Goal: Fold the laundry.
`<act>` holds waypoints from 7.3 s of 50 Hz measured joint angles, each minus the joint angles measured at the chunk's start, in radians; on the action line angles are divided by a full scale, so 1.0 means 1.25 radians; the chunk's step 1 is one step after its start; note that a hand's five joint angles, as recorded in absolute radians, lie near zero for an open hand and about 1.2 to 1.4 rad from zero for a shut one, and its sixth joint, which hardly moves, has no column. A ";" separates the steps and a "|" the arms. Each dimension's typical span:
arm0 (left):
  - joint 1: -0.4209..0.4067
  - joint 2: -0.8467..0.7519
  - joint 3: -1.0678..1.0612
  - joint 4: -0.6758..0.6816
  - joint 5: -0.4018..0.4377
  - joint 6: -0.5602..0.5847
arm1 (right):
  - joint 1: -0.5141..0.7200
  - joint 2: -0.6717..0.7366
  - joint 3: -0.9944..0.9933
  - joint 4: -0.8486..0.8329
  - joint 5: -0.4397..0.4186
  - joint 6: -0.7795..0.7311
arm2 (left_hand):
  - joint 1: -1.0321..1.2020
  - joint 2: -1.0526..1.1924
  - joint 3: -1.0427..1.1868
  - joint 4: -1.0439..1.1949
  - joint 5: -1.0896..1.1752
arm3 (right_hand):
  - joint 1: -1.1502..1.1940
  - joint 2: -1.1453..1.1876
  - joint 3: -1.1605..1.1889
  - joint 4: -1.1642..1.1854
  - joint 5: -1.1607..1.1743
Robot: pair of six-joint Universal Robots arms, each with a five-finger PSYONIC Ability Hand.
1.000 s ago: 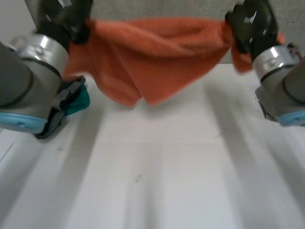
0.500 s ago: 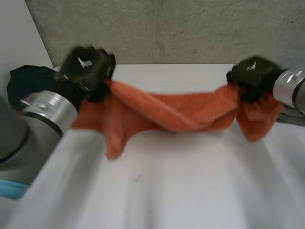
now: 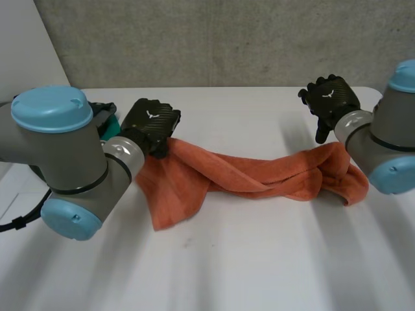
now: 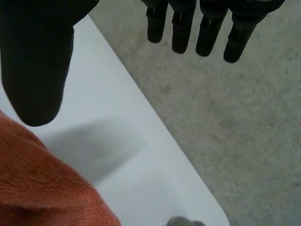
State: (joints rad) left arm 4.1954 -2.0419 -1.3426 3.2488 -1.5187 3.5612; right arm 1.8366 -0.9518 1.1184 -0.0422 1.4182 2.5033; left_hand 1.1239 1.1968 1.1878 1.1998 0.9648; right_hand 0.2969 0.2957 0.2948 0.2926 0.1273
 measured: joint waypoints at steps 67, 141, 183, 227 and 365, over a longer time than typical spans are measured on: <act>0.077 -0.056 0.349 0.296 0.044 0.005 | 0.078 0.181 -0.336 -0.328 -0.042 0.099 | 0.000 0.001 0.001 0.000 0.000 | 0.615 0.688 0.710 0.722 0.669; 0.114 -0.234 0.141 -0.143 0.057 -0.046 | 0.020 0.093 0.000 0.153 -0.156 0.240 | 0.015 -0.002 -0.002 -0.003 0.011 | 0.327 0.333 0.328 0.318 0.294; 0.135 -0.101 0.056 -0.141 0.076 -0.045 | -0.019 0.193 -0.025 -0.014 -0.147 0.152 | 0.015 -0.001 0.000 -0.001 0.011 | 0.267 0.268 0.281 0.280 0.274; 0.173 0.080 0.060 -0.206 0.044 0.105 | -0.105 -0.019 -0.123 0.527 -0.188 -0.323 | 0.015 0.000 0.001 -0.001 0.011 | 0.633 0.697 0.709 0.722 0.717; -0.195 -0.266 0.235 -0.262 -0.019 -0.640 | 0.261 -0.452 -0.099 -0.009 -0.034 0.030 | -0.640 -0.700 -0.692 -0.702 -0.657 | 0.659 0.705 0.713 0.724 0.722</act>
State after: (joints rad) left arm 3.9523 -2.3747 -1.0488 2.9207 -1.5427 2.7612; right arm 2.1625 -1.5174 0.9947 -0.0540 1.3757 2.5413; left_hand 0.3241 0.3216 0.3230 0.3221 0.1440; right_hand 1.1209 1.1766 1.1862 1.1980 1.0303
